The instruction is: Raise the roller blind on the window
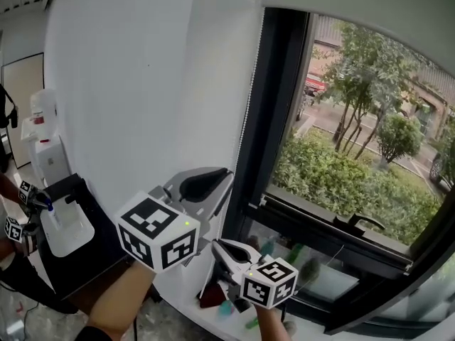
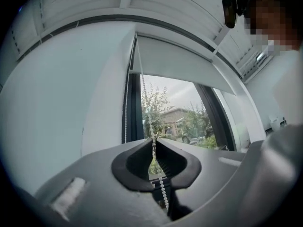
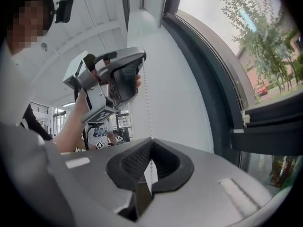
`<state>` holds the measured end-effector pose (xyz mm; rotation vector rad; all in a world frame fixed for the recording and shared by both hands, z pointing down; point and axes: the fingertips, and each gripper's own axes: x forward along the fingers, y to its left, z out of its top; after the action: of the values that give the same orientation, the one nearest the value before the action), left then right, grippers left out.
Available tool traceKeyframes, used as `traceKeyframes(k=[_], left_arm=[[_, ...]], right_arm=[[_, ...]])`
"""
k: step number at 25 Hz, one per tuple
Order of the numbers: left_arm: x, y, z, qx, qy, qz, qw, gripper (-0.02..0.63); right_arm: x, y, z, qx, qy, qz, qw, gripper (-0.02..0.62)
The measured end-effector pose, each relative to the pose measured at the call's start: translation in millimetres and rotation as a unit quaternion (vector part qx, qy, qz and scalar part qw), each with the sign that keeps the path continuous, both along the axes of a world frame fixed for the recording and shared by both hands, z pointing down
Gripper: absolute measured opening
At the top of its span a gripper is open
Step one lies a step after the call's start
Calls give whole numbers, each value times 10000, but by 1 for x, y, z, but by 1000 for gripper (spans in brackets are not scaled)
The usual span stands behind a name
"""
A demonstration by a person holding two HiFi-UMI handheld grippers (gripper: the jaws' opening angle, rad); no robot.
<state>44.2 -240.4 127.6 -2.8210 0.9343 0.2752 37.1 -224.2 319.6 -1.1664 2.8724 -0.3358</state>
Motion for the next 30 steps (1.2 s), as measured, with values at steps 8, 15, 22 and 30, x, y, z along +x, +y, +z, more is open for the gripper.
traceKeyframes(k=[8, 15, 22, 30], left_arm=[[4, -1, 5, -101, -149, 38, 9998, 17], [16, -6, 52, -398, -997, -54, 9942, 17], [13, -6, 96, -629, -1228, -58, 9904, 17], [29, 1, 144, -887, -1398, 135, 9861, 14]], right_arm=[[6, 0, 3, 21, 111, 9, 9999, 8], [4, -1, 50, -472, 831, -186, 9952, 11], [50, 3, -20, -320, -1441, -451, 9880, 198], [42, 5, -134, 958, -913, -362, 9905, 176]])
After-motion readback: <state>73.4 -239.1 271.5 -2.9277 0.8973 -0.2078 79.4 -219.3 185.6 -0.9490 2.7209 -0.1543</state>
